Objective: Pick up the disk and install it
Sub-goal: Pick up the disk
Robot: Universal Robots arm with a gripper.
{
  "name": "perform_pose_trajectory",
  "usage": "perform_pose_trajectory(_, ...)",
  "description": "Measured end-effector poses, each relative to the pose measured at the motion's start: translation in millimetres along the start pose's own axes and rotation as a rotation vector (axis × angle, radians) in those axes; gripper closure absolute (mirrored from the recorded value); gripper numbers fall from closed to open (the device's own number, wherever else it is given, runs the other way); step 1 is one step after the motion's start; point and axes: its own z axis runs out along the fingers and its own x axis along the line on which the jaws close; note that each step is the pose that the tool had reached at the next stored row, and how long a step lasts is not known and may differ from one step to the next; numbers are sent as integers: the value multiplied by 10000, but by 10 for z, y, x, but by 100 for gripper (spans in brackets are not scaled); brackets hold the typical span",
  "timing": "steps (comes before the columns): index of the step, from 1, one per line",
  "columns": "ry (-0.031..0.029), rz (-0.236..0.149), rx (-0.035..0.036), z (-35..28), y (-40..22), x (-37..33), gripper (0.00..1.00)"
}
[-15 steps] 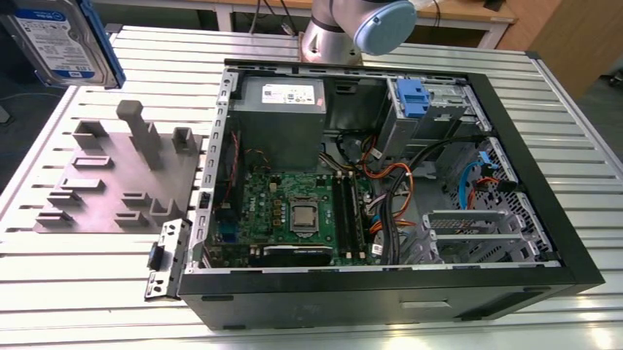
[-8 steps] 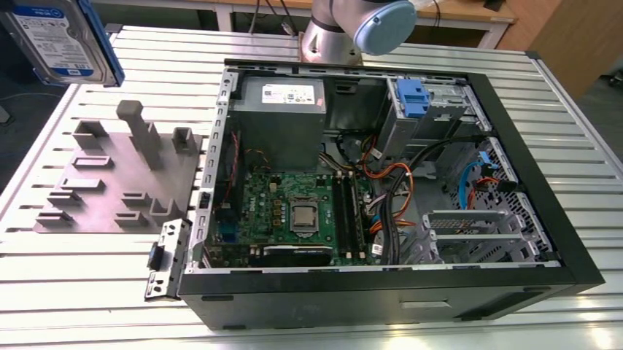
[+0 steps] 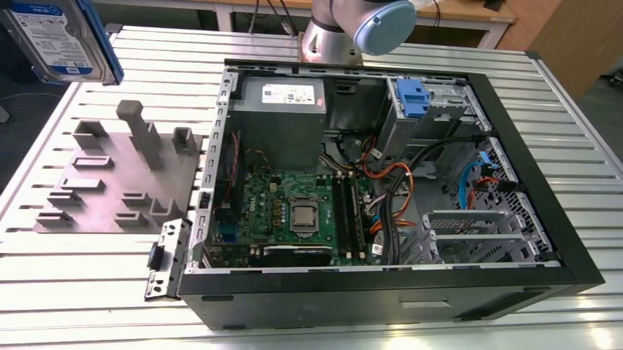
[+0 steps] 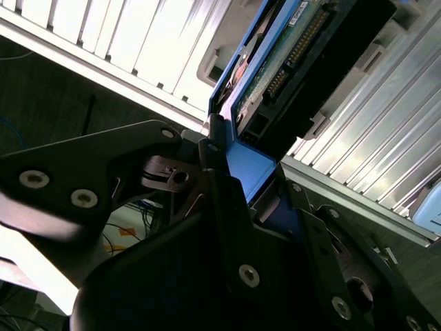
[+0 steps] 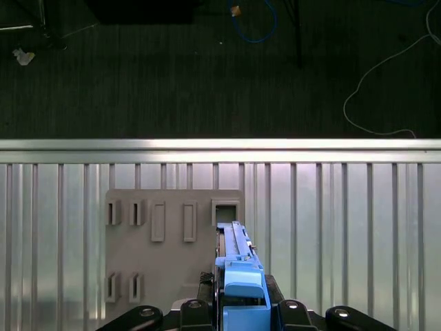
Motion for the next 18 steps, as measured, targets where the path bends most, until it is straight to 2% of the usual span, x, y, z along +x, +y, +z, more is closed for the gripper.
perform_pose_trajectory(18,-1,0,1,-40,0,-1,64)
